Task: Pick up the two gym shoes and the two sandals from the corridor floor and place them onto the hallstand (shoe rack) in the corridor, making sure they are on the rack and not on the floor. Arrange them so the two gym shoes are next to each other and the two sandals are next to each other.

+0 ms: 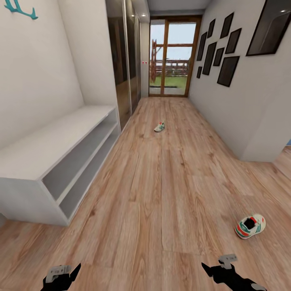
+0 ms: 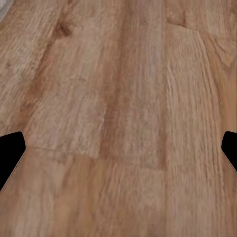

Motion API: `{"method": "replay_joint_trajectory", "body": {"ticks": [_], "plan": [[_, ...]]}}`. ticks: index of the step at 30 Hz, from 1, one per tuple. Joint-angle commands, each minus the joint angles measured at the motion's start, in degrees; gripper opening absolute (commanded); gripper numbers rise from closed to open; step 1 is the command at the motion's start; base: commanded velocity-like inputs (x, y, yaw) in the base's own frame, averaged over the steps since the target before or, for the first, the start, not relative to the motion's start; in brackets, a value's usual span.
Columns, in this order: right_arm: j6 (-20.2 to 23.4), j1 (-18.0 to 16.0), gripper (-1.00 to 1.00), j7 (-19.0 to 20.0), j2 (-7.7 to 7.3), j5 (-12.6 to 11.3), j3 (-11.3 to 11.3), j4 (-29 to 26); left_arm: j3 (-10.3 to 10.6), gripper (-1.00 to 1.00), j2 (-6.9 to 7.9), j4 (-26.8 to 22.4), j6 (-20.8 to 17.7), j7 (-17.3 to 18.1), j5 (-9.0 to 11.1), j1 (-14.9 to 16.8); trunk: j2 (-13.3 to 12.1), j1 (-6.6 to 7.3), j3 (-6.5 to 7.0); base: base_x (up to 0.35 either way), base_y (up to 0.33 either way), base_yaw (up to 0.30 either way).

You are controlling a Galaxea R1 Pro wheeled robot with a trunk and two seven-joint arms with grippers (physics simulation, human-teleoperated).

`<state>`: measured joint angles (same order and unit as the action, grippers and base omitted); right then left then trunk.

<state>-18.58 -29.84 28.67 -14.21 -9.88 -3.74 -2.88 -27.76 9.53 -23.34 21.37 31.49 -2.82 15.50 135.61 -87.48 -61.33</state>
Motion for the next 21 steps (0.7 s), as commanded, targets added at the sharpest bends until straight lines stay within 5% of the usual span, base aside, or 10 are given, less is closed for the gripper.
{"method": "replay_joint_trajectory", "body": {"ticks": [1,16,21], "plan": [[-0.1,0.0,1.0,0.2,-0.02,-0.6,-0.4,0.1,-0.5,1.0,-0.03,0.1,0.2,0.4,-0.3,0.1,0.0,-0.02,-0.05,0.338,0.0,0.0],[-0.1,0.0,1.0,0.2,-0.02,-0.6,-0.4,0.1,-0.5,1.0,-0.05,0.1,0.2,0.4,-0.3,0.1,0.0,-0.02,-0.05,0.339,0.0,-0.003],[-0.1,0.0,1.0,0.2,0.01,-0.6,-0.4,0.1,-0.5,1.0,-0.04,0.1,0.2,0.4,-0.3,0.0,0.0,-0.02,-0.05,0.339,0.0,-0.179]]}}
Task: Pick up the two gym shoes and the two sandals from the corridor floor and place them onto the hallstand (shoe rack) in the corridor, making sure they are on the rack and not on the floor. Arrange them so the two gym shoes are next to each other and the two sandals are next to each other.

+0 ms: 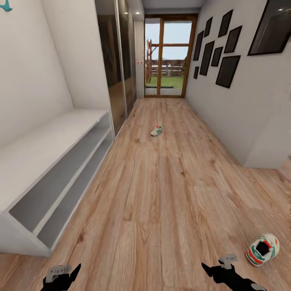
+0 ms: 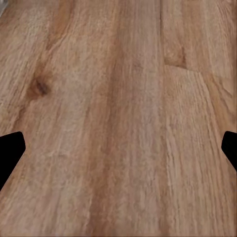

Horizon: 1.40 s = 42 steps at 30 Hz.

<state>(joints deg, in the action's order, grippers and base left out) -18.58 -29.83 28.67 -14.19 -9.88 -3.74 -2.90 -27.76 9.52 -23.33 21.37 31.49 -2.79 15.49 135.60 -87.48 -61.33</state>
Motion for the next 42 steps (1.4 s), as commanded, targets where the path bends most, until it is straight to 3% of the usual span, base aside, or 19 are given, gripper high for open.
{"method": "replay_joint_trajectory", "body": {"ticks": [1,11,42], "plan": [[-0.1,-0.1,1.0,0.2,-0.01,-0.6,-0.4,0.1,-0.5,1.0,-0.03,0.0,0.2,0.4,-0.3,0.0,0.0,-0.02,-0.05,0.339,0.0,-0.237],[-0.1,-0.1,1.0,0.2,0.02,-0.6,-0.4,0.1,-0.5,1.0,-0.03,0.0,0.2,0.4,-0.3,0.0,0.0,-0.02,-0.05,0.339,0.0,-0.187],[-0.1,-0.1,1.0,0.2,0.04,-0.6,-0.4,0.1,-0.5,1.0,-0.03,0.0,0.2,0.4,-0.4,0.0,0.0,-0.02,-0.05,0.338,0.0,-0.006]]}}
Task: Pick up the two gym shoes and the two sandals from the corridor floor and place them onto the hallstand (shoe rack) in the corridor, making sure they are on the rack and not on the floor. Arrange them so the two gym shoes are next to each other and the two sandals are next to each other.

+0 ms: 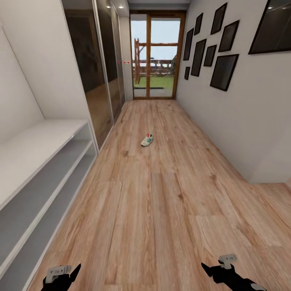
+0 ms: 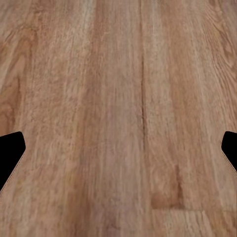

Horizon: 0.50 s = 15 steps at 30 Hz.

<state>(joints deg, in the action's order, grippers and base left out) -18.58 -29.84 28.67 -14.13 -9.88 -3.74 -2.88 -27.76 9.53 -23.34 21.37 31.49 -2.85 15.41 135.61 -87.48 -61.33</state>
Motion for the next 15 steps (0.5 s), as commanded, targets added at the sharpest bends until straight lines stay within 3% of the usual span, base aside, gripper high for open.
{"method": "replay_joint_trajectory", "body": {"ticks": [1,15], "plan": [[-0.1,0.0,1.0,0.2,-0.02,-0.6,-0.4,0.1,-0.5,1.0,-0.03,0.1,0.2,0.4,-0.3,0.1,0.0,-0.02,-0.05,0.338,0.0,0.0],[-0.1,0.0,1.0,0.2,0.01,-0.6,-0.4,0.1,-0.5,1.0,-0.03,0.1,0.2,0.4,-0.3,0.1,0.0,-0.02,-0.05,0.338,0.0,0.0]]}}
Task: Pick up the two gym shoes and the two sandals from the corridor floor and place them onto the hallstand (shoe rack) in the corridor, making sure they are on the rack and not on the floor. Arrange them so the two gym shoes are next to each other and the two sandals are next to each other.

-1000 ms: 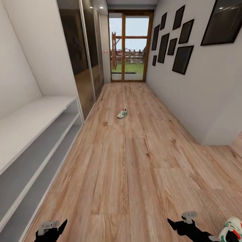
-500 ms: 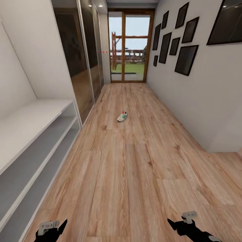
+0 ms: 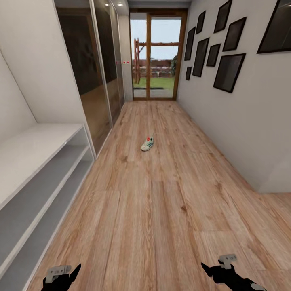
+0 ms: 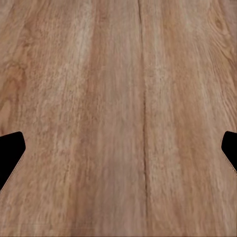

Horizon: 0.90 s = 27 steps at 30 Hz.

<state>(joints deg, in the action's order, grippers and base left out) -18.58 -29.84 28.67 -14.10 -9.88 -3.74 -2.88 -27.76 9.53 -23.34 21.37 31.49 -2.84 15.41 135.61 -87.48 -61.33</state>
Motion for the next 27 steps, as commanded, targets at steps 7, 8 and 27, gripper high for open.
{"method": "replay_joint_trajectory", "body": {"ticks": [7,8,27], "plan": [[-0.1,0.0,1.0,0.2,-0.05,-0.6,-0.4,0.1,-0.5,1.0,-0.03,0.1,0.2,0.4,-0.3,0.1,0.0,-0.02,-0.05,0.338,0.0,0.0],[-0.1,0.0,1.0,0.2,-0.05,-0.6,-0.4,0.1,-0.5,1.0,-0.03,0.1,0.2,0.4,-0.3,0.1,0.0,-0.02,-0.05,0.339,0.0,-0.005],[-0.1,0.0,1.0,0.2,-0.05,-0.6,-0.4,0.1,-0.5,1.0,-0.04,0.1,0.2,0.4,-0.2,0.1,0.0,-0.02,-0.05,0.338,0.0,-0.167]]}}
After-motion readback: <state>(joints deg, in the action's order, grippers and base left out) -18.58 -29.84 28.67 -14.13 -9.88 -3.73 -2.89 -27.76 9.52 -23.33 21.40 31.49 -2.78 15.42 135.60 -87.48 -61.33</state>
